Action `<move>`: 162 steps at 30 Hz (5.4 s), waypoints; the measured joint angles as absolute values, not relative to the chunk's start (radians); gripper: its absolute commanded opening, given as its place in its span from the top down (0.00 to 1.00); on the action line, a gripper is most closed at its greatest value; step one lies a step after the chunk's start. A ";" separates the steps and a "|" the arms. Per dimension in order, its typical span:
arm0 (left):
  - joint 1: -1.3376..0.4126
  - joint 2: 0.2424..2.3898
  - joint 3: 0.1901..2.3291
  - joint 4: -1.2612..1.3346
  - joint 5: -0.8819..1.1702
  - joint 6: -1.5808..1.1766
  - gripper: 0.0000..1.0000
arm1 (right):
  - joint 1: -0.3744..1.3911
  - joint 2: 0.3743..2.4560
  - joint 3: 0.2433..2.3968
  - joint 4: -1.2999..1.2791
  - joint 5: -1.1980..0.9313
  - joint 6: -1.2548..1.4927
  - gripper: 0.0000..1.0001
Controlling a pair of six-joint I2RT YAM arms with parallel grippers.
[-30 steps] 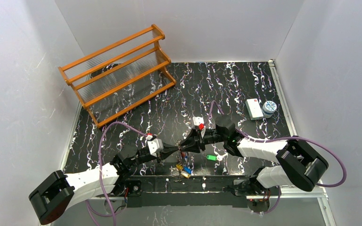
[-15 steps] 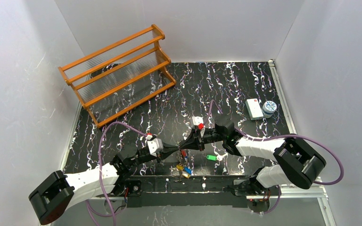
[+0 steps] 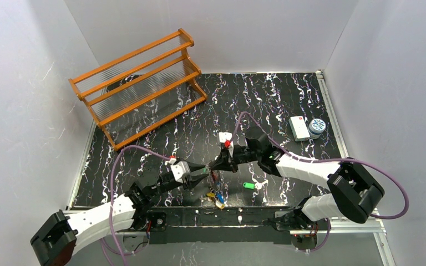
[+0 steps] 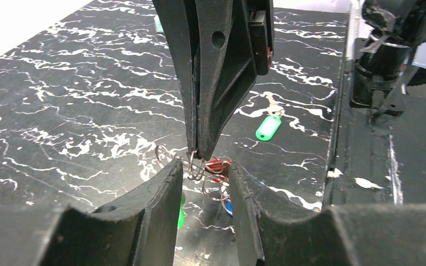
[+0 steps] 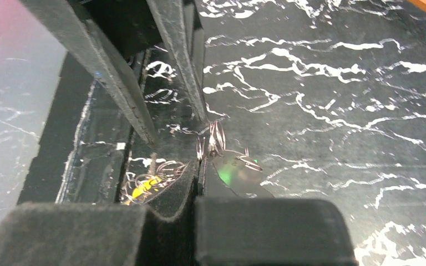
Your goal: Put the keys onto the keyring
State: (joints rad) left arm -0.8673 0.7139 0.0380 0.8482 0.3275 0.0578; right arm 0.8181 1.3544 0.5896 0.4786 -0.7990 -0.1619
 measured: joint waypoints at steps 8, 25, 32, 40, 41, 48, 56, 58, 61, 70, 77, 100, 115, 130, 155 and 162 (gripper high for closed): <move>-0.867 0.674 0.168 0.529 0.235 0.172 0.64 | 0.821 1.357 0.665 0.245 -0.657 -0.246 0.99; -0.868 0.817 0.245 0.345 0.276 0.373 0.67 | 0.986 1.433 0.697 0.108 -0.394 -0.419 0.99; -0.873 0.839 0.190 0.449 0.347 0.383 0.67 | 0.989 1.404 0.657 0.162 -0.403 -0.426 0.99; -0.886 0.897 0.189 0.498 0.356 0.390 0.76 | 0.990 1.377 0.643 0.197 -0.460 -0.438 0.99; -0.888 0.904 0.189 0.501 0.356 0.390 0.77 | 0.990 1.369 0.637 0.200 -0.471 -0.442 0.99; -0.900 0.951 0.189 0.525 0.352 0.395 0.90 | 0.991 1.349 0.624 0.212 -0.505 -0.455 0.99; -0.913 0.976 0.190 0.530 0.351 0.397 0.86 | 0.991 1.349 0.624 0.205 -0.504 -0.457 0.99; -0.915 0.976 0.191 0.530 0.348 0.396 0.84 | 0.991 1.349 0.624 0.205 -0.504 -0.456 0.99; -0.920 0.975 0.192 0.530 0.343 0.393 0.83 | 0.991 1.349 0.624 0.206 -0.506 -0.456 0.99; -0.931 0.949 0.192 0.528 0.337 0.389 0.81 | 0.991 1.349 0.624 0.207 -0.513 -0.456 0.99; -0.936 0.954 0.192 0.530 0.323 0.381 1.00 | 0.991 1.349 0.624 0.206 -0.514 -0.455 0.99; -0.942 0.822 0.057 0.755 0.270 0.223 1.00 | 0.969 1.223 0.461 0.510 -0.601 -0.242 0.66; -0.942 0.783 0.010 0.928 0.331 0.224 1.00 | 0.938 1.167 0.427 0.587 -0.670 -0.178 0.65; -0.940 0.798 0.010 0.951 0.371 0.224 1.00 | 0.925 1.118 0.427 0.637 -0.653 -0.191 0.72; -0.940 0.797 0.010 0.953 0.374 0.220 1.00 | 0.924 1.191 0.427 0.628 -0.696 -0.269 0.97; -0.940 0.788 0.010 0.942 0.368 0.208 0.87 | 0.919 1.207 0.440 0.624 -0.701 -0.283 0.99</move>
State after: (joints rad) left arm -0.9398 0.7879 0.0097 0.9421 0.3683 0.2081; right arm 0.9188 1.2072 0.4397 0.6235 -0.7006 -0.2832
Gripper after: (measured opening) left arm 0.013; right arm 0.035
